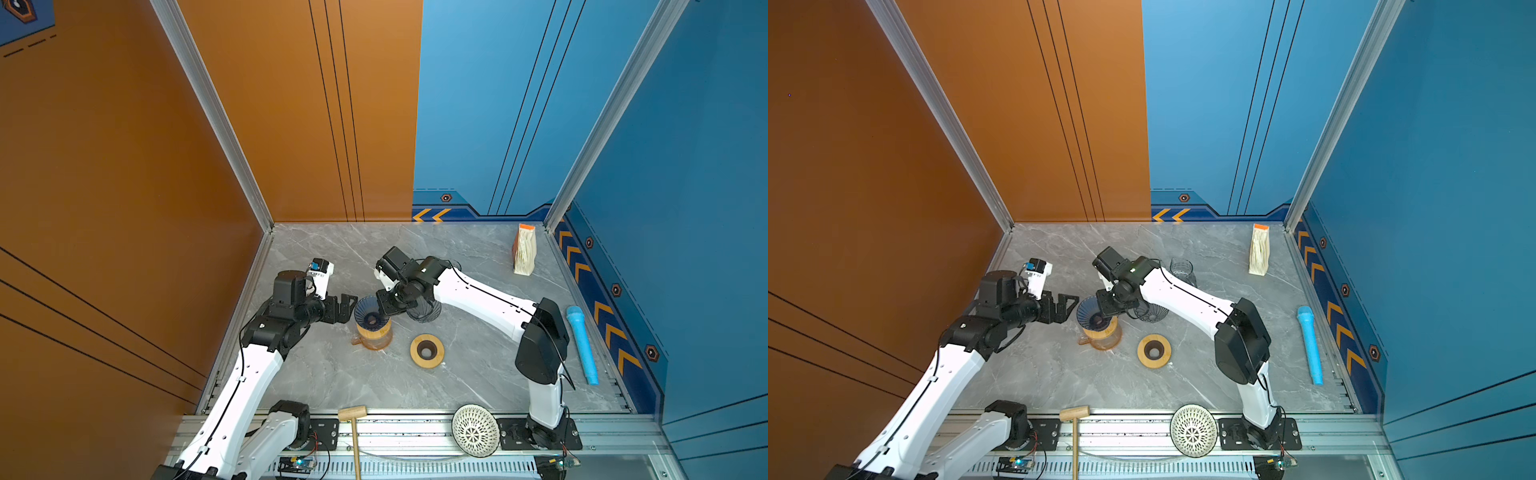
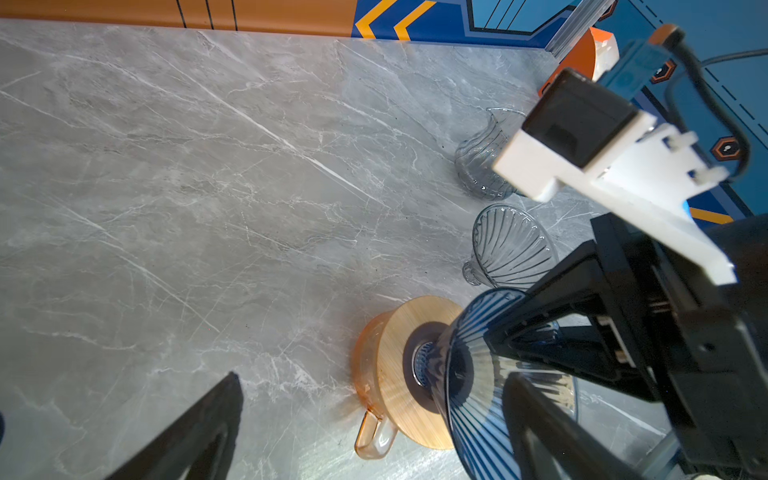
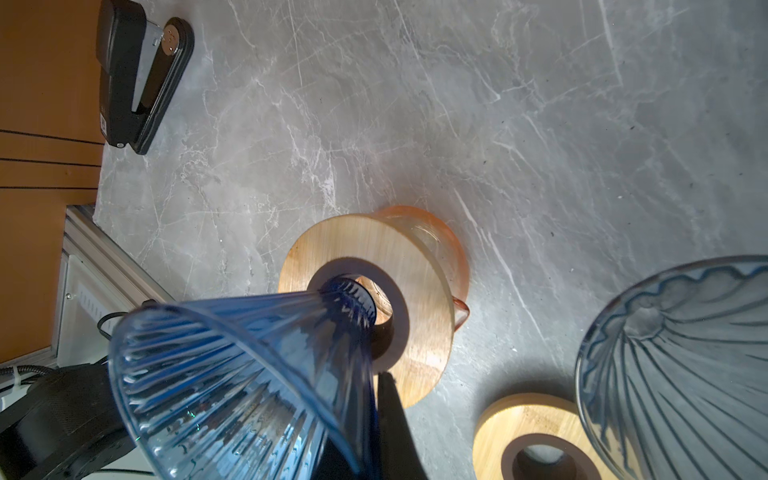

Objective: Place the coffee filter in the dripper
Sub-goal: 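Lower the blue dripper into the stand hole while the left gripper approaches it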

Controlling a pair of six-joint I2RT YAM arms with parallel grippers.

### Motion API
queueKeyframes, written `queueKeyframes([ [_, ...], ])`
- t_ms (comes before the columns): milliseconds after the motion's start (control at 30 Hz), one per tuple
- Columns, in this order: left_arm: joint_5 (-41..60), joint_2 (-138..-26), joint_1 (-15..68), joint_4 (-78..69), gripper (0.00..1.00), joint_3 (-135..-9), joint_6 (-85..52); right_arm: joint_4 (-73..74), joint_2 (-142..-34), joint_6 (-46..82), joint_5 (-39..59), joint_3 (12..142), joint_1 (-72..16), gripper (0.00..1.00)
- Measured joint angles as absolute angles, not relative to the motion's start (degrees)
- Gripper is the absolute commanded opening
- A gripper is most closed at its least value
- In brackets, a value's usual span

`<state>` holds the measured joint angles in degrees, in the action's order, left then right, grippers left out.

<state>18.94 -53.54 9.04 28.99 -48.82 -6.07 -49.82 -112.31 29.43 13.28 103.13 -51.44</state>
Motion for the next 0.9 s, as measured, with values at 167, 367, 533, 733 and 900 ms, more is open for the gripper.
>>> queueKeyframes([
  [167,20.01,-55.16,8.99,28.95,0.98,-50.41,-6.07,-50.61,-112.31,29.43,12.75,103.13,-51.48,0.00],
  [367,20.23,-55.31,8.99,28.95,0.98,-50.46,-6.13,-50.61,-112.31,29.43,11.75,103.13,-51.48,0.01],
  [533,20.23,-55.31,9.06,28.97,0.98,-50.33,-6.15,-50.61,-112.53,29.43,11.77,103.13,-51.48,0.02],
  [733,20.23,-55.31,9.13,28.97,0.98,-50.00,-6.81,-50.61,-113.80,29.45,11.79,103.13,-51.48,0.05],
  [900,20.23,-55.31,9.30,28.97,0.98,-49.74,-7.01,-50.61,-113.93,29.52,11.92,103.15,-51.48,0.10],
])
